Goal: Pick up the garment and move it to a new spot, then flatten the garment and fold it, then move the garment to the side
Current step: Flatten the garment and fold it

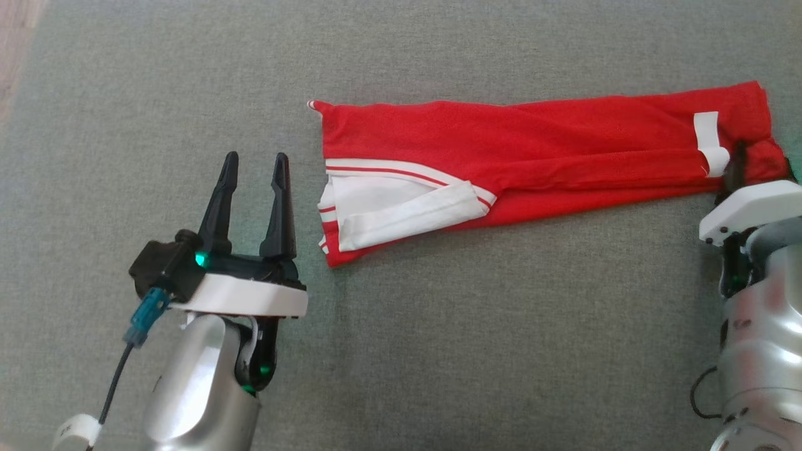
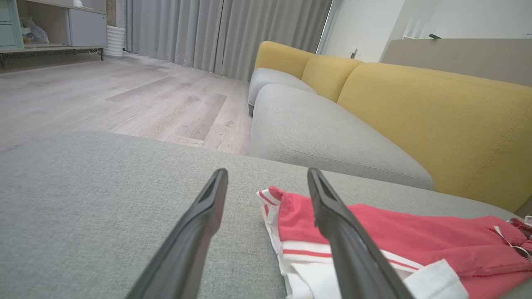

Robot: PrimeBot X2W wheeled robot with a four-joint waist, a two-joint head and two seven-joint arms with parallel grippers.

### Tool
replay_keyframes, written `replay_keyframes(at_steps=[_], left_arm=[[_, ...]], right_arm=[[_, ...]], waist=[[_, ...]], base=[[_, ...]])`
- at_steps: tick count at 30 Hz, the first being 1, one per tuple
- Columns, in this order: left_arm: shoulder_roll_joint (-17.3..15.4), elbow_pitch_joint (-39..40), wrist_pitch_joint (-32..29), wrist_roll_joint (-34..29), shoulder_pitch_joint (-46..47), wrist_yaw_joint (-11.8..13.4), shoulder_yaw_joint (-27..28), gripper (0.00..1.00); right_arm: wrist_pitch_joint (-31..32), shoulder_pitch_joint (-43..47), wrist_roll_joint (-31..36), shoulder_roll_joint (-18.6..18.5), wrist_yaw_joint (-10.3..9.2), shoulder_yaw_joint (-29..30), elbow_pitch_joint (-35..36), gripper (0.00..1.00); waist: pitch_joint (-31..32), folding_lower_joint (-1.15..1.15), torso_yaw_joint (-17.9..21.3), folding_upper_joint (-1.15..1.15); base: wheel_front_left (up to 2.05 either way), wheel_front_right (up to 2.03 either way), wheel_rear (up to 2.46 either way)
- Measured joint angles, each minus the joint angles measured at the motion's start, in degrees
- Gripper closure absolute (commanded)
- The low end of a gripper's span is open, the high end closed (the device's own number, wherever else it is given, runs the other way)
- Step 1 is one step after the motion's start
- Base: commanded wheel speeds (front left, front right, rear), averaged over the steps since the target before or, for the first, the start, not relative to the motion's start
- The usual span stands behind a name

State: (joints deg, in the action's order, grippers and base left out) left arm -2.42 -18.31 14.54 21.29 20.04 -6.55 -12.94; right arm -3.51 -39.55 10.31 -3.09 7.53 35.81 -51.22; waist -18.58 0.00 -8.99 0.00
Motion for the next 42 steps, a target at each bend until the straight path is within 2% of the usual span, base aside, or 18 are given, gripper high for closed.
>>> replay_keyframes(at_steps=[1, 10, 19, 23, 25, 30, 35, 42], left_arm=[[0.0, 0.0, 0.0, 0.0, 0.0, 0.0, 0.07, 0.0], [0.02, -0.25, 0.0, -0.01, 0.02, 0.0, 0.46, 0.0], [0.02, -0.48, 0.0, -0.09, -0.8, 0.01, 1.3, 0.0], [0.02, -0.37, 0.0, -0.09, -1.75, 0.03, 1.23, 0.0], [0.02, -0.33, 0.0, -0.4, -2.14, 0.04, 0.88, 0.0], [0.02, -0.01, 0.0, -0.75, -3.03, 0.05, 0.78, 0.0], [0.01, 0.63, 0.0, -1.27, -3.2, 0.07, 1.33, 0.0], [0.02, 1.25, 0.0, -1.3, -3.6, 0.07, 1.46, 0.0]], right_arm=[[-0.02, -0.23, 0.33, -0.1, 0.0, -0.21, -0.32, 1.0], [-1.25, -0.85, 1.23, -0.49, 0.0, -2.99, -0.37, 1.0], [-1.25, 2.86, 1.0, -4.98, 0.0, -4.6, 6.06, 1.0], [-0.68, 5.43, 1.3, -4.69, 0.0, -3.8, 8.53, 1.0], [-0.68, 5.45, 0.63, -3.98, 0.0, -5.21, 9.36, 1.0], [-0.68, 5.55, -2.49, -1.21, 0.0, -11.67, 10.45, 1.0], [-0.69, 6.33, -7.46, -0.47, 0.0, -19.63, 11.18, 1.0], [-0.68, 7.1, -22.1, -0.43, 0.0, -35.63, 11.6, 1.0]], waist=[[-0.05, 0.0, 0.1, 0.0], [1.51, 0.0, 1.14, 0.0], [5.59, 0.0, 2.6, 0.0], [7.53, 0.0, 2.98, 0.0], [8.44, 0.0, 3.08, 0.0], [10.69, -0.01, 2.98, 0.0], [12.77, -0.01, 2.22, 0.0], [14.05, -0.01, -0.97, 0.0]], base=[[0.0, 0.0, 0.0], [0.0, 0.0, 0.0], [0.0, 0.0, 0.0], [0.0, 0.0, 0.0], [0.0, 0.0, 0.0], [0.0, 0.0, 0.0], [0.0, 0.0, 0.0], [0.0, 0.0, 0.0]])
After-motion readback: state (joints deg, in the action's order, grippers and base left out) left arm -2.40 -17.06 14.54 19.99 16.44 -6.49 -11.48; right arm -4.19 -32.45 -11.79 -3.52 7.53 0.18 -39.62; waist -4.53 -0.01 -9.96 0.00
